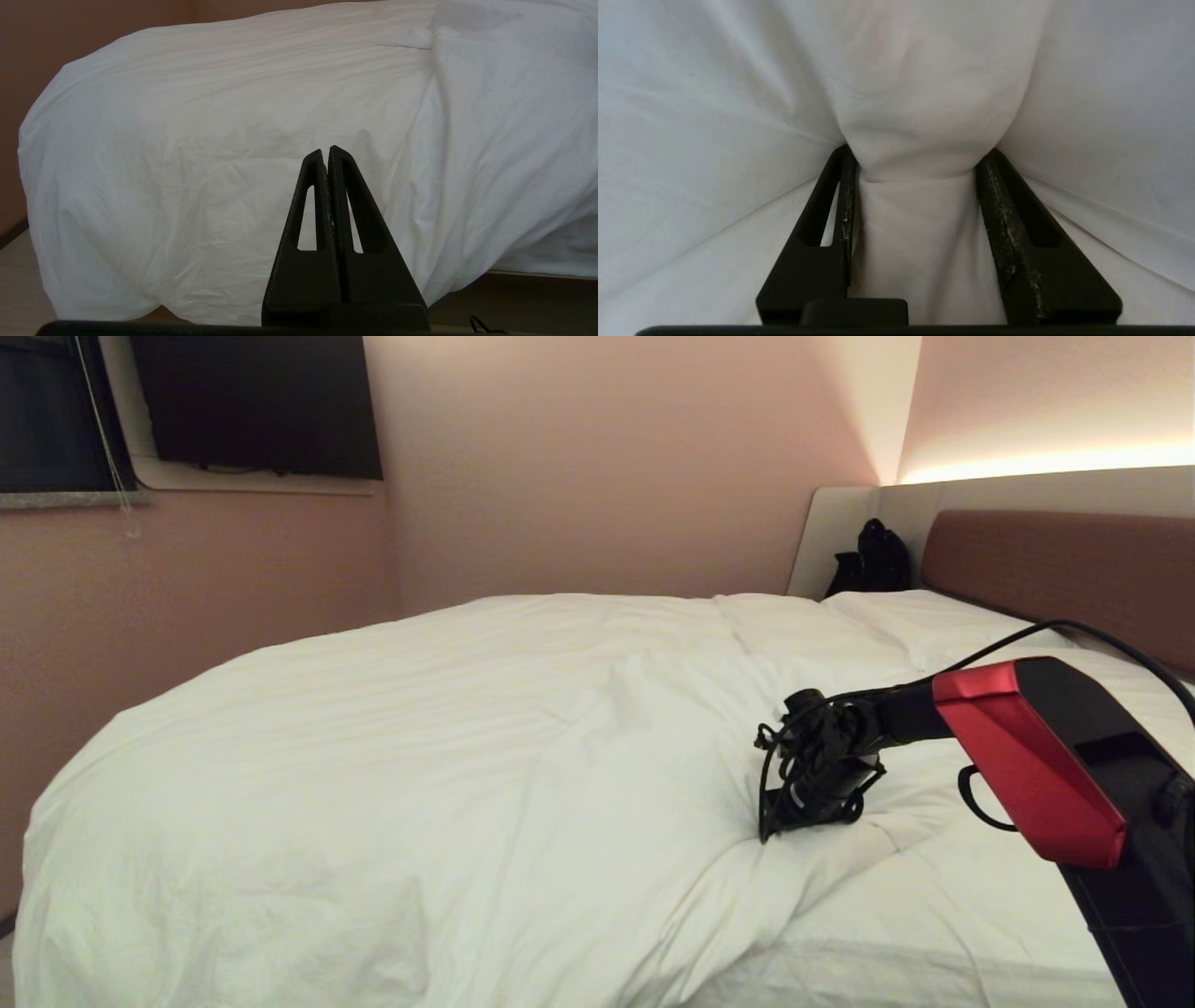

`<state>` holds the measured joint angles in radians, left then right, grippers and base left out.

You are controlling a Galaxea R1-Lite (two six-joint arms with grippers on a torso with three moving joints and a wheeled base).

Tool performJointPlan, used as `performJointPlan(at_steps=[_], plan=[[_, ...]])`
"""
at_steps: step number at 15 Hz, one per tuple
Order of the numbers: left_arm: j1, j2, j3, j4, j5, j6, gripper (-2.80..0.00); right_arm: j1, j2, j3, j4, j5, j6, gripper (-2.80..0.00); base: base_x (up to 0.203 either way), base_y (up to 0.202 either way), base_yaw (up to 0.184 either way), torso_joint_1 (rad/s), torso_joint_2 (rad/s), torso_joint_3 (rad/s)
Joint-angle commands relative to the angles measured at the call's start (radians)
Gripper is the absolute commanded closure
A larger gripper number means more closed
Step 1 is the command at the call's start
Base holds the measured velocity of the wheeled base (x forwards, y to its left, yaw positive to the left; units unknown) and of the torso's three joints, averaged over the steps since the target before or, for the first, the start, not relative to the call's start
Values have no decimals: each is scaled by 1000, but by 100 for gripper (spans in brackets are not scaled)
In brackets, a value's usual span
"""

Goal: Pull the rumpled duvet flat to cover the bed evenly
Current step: Flatten the corners of the folded blanket

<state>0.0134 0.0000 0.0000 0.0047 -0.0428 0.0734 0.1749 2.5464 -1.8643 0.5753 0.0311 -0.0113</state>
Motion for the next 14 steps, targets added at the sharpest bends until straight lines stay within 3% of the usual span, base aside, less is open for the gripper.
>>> performJointPlan(at_steps=[1, 14], plan=[[0, 2, 0, 0, 0, 0, 0, 0, 5, -1, 3, 1, -1, 0, 0, 0, 0, 0, 0, 0], [0, 2, 0, 0, 0, 0, 0, 0, -164, 19, 13, 45, 29, 0, 0, 0, 0, 0, 0, 0]])
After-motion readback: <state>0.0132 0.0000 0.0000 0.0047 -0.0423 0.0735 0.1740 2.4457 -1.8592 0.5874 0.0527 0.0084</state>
